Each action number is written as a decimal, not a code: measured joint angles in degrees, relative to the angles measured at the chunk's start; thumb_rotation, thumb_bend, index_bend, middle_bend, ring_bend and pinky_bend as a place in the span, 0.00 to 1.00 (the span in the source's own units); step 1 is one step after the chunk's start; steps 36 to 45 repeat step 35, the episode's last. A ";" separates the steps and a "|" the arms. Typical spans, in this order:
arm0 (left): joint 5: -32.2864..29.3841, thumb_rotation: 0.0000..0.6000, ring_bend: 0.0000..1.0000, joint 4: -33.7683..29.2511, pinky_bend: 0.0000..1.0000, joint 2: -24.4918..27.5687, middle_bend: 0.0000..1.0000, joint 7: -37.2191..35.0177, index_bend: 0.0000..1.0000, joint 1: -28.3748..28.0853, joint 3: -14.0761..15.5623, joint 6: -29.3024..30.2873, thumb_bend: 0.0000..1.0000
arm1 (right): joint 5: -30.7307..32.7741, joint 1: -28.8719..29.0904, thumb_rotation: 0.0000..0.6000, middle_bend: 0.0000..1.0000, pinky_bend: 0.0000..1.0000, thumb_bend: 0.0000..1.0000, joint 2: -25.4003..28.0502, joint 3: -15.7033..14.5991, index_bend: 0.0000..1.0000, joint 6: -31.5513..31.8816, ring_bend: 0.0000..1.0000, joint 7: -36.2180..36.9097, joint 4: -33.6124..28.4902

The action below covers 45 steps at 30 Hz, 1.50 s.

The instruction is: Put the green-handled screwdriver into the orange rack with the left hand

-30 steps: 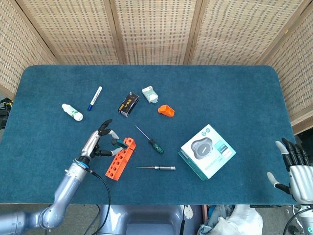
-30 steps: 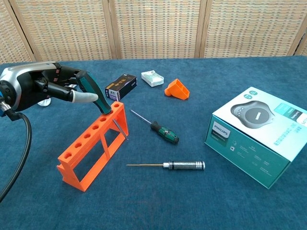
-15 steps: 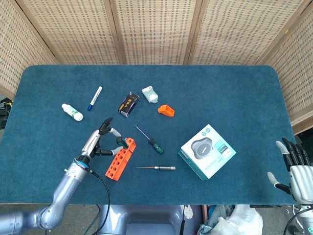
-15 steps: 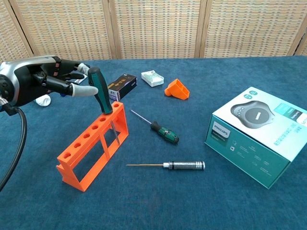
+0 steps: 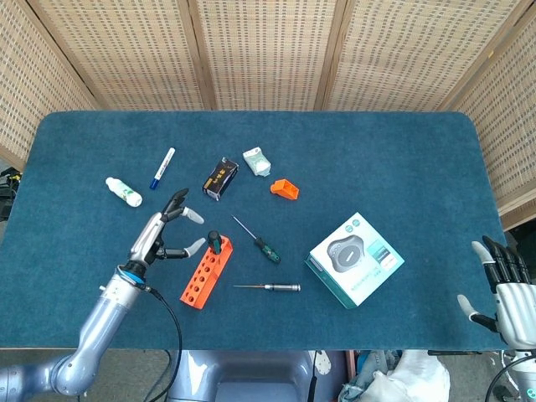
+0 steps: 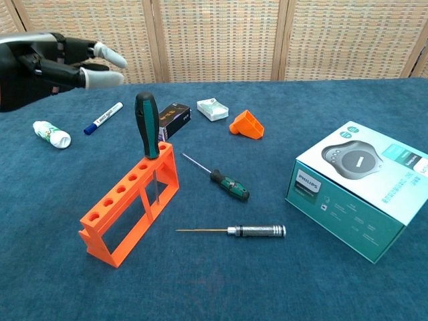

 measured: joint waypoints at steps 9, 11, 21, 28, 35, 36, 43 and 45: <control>4.43 1.00 0.00 -4.78 0.00 7.84 0.00 -1.80 0.37 4.04 -0.41 2.92 0.30 | 0.07 -0.05 1.00 0.00 0.00 0.26 0.04 0.01 0.00 0.03 0.00 -0.18 -0.06; 5.62 1.00 0.00 -5.38 0.00 9.67 0.00 -0.88 0.34 5.21 0.70 3.66 0.30 | 0.12 -0.04 1.00 0.00 0.00 0.26 0.04 0.02 0.00 -0.02 0.00 -0.20 -0.05; 13.68 1.00 0.00 -3.29 0.00 12.94 0.00 10.57 0.22 11.18 8.36 12.02 0.30 | 0.19 -0.02 1.00 0.00 0.00 0.26 -0.14 0.02 0.00 -0.11 0.00 -1.50 -0.23; 20.76 1.00 0.00 1.67 0.00 11.49 0.00 23.81 0.21 16.73 14.05 22.78 0.30 | -0.06 0.05 1.00 0.00 0.00 0.26 -0.42 -0.06 0.00 -0.15 0.00 -2.90 -0.58; 24.13 1.00 0.00 6.97 0.00 8.20 0.00 31.63 0.21 21.62 16.80 30.64 0.30 | -0.09 0.22 1.00 0.00 0.00 0.26 -0.54 -0.06 0.00 -0.45 0.00 -3.51 -0.92; 24.13 1.00 0.00 6.97 0.00 8.20 0.00 31.63 0.21 21.62 16.80 30.64 0.30 | -0.09 0.22 1.00 0.00 0.00 0.26 -0.54 -0.06 0.00 -0.45 0.00 -3.51 -0.92; 24.13 1.00 0.00 6.97 0.00 8.20 0.00 31.63 0.21 21.62 16.80 30.64 0.30 | -0.09 0.22 1.00 0.00 0.00 0.26 -0.54 -0.06 0.00 -0.45 0.00 -3.51 -0.92; 24.13 1.00 0.00 6.97 0.00 8.20 0.00 31.63 0.21 21.62 16.80 30.64 0.30 | -0.09 0.22 1.00 0.00 0.00 0.26 -0.54 -0.06 0.00 -0.45 0.00 -3.51 -0.92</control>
